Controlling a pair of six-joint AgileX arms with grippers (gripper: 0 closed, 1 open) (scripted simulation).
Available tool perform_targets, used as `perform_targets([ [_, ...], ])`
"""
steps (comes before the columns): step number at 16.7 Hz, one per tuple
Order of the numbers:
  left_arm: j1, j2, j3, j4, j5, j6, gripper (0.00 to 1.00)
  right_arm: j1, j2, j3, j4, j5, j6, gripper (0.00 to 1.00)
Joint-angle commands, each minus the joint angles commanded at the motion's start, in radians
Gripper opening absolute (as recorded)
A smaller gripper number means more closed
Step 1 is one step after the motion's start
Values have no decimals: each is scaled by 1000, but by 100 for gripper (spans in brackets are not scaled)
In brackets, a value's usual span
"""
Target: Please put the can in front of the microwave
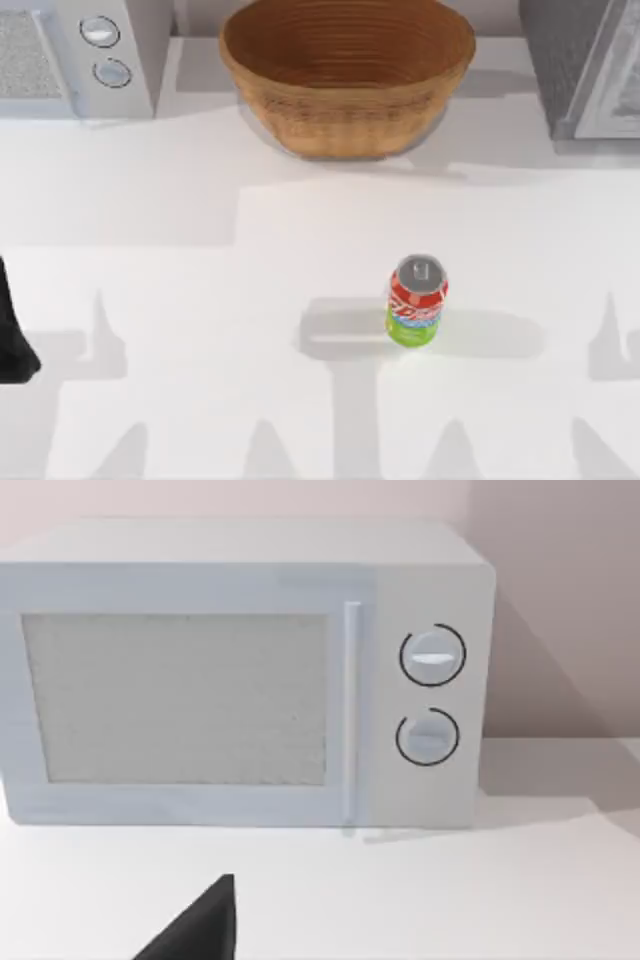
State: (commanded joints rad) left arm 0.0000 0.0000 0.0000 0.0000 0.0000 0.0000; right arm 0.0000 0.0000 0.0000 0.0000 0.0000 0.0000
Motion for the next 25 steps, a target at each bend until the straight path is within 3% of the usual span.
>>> perform_targets([
  [5, -22, 55, 41, -37, 1, 8, 100, 0, 0, 0, 0, 0, 0, 100],
  [10, -121, 321, 264, -212, -1, 30, 100, 0, 0, 0, 0, 0, 0, 100],
  [15, -272, 726, 653, -473, -6, 39, 100, 0, 0, 0, 0, 0, 0, 100],
  [25, -619, 1672, 1647, -1066, 1, 7, 100, 0, 0, 0, 0, 0, 0, 100],
])
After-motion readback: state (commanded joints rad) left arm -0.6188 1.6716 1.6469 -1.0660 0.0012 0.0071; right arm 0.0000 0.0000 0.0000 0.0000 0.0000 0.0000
